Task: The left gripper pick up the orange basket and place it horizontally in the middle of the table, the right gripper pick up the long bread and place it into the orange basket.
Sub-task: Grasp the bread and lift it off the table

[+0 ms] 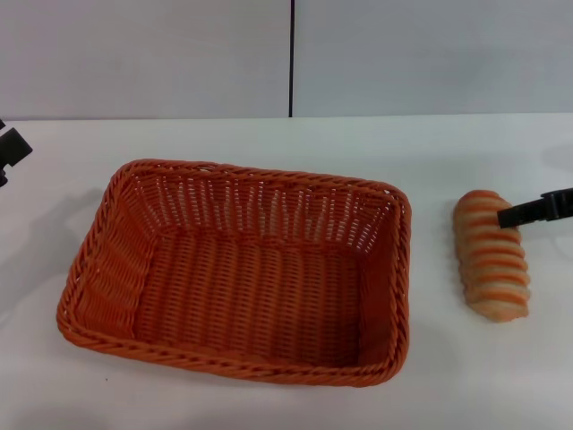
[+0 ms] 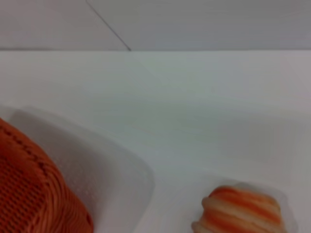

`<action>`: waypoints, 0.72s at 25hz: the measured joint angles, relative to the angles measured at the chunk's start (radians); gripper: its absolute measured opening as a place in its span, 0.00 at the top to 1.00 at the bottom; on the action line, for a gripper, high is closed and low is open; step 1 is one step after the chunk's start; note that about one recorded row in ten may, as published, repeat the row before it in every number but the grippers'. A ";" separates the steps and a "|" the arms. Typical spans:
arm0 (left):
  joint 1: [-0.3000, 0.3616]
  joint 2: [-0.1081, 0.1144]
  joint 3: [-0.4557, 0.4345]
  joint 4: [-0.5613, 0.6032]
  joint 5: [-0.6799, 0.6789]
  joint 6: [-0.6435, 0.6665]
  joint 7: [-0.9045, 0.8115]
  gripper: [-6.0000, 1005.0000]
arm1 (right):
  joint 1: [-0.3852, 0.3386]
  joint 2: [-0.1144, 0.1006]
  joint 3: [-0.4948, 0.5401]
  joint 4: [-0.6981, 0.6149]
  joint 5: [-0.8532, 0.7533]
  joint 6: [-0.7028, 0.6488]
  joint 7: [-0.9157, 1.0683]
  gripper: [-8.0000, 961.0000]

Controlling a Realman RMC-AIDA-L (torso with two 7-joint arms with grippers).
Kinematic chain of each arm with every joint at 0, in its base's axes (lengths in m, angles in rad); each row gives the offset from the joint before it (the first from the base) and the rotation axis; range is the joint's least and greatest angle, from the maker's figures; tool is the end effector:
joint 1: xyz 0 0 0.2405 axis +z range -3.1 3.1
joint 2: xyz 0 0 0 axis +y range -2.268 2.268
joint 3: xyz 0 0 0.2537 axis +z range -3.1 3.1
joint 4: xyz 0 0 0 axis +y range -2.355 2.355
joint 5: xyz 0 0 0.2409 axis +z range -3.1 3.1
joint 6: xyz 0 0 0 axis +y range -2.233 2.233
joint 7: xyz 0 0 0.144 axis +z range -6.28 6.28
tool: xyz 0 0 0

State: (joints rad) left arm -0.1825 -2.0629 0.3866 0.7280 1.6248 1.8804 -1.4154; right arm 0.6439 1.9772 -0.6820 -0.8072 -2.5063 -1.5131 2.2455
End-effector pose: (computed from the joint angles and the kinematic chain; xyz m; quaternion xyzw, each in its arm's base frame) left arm -0.3501 0.2417 0.1058 -0.7992 -0.2683 -0.4582 0.2816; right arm 0.3043 0.3900 0.0610 -0.8393 0.5224 0.0157 0.1495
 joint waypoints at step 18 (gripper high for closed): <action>-0.006 0.000 -0.002 -0.014 -0.001 0.004 -0.019 0.25 | 0.023 0.005 -0.050 0.053 -0.050 0.095 0.002 0.37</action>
State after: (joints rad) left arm -0.1883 -2.0628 0.3850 0.7142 1.6243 1.8839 -1.4340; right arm 0.6674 1.9818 -0.7320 -0.7545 -2.5564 -1.4184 2.2476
